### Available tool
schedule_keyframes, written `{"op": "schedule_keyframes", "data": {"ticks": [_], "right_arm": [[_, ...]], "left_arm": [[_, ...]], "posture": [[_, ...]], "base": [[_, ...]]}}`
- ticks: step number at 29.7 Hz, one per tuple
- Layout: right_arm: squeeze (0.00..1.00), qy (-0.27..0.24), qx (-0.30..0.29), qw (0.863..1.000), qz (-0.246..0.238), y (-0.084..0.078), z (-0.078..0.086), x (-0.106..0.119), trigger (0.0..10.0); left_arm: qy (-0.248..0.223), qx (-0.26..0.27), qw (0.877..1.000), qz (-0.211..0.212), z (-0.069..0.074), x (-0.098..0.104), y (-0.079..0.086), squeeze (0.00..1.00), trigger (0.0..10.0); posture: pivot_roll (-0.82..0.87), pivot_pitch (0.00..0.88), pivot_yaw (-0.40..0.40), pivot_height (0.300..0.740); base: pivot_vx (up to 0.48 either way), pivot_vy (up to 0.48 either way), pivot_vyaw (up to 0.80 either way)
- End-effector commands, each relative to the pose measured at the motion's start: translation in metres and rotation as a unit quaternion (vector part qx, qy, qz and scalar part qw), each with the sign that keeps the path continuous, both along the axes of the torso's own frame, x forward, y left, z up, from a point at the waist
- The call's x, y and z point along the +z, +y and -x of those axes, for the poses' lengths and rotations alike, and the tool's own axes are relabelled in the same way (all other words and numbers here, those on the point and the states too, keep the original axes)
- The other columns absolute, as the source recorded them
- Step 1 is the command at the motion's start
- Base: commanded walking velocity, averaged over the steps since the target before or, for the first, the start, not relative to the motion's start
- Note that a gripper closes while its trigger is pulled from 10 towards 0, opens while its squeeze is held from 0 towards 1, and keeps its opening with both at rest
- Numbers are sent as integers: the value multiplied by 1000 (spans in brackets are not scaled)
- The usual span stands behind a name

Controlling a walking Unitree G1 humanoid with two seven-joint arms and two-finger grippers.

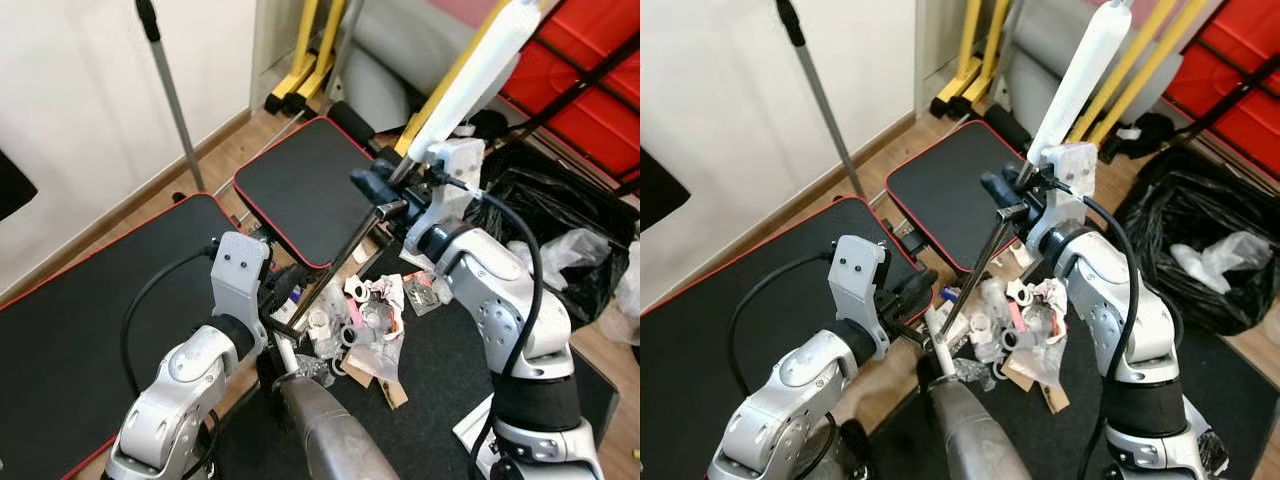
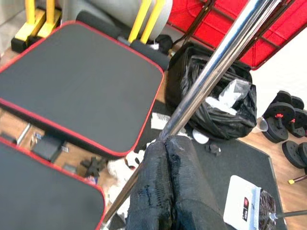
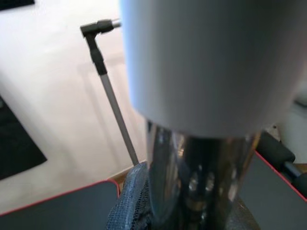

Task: Sweep floor

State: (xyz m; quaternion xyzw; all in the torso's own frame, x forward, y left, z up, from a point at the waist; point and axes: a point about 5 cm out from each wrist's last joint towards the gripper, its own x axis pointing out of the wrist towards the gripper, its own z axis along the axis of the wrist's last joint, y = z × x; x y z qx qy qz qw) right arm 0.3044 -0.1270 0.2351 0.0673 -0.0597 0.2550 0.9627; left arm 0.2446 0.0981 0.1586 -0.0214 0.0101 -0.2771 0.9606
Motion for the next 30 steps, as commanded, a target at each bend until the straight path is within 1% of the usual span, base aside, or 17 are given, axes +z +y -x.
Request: {"op": "schedule_keyframes", "data": {"ticks": [1,17,26,30], "right_arm": [[0,-8,19,1000,-14,3,7,2,10000],[0,-5,21,1000,-22,4,7,1,10000],[0,-2,21,999,-24,4,8,-1,10000],[0,0,19,1000,-23,3,7,-1,10000]], "left_arm": [[16,-10,1000,0,2,-8,-4,0,10000],[21,-7,1000,9,-1,-10,-3,0,10000],[23,-7,1000,10,-1,-10,-3,0,10000],[27,-8,1000,2,0,-11,-4,0,10000]], "posture": [[-81,212,-201,740],[-80,203,-201,740],[-80,204,-202,740],[-79,205,-202,740]], "base": [[0,0,-800],[0,0,-792],[0,0,0],[0,0,0]]}}
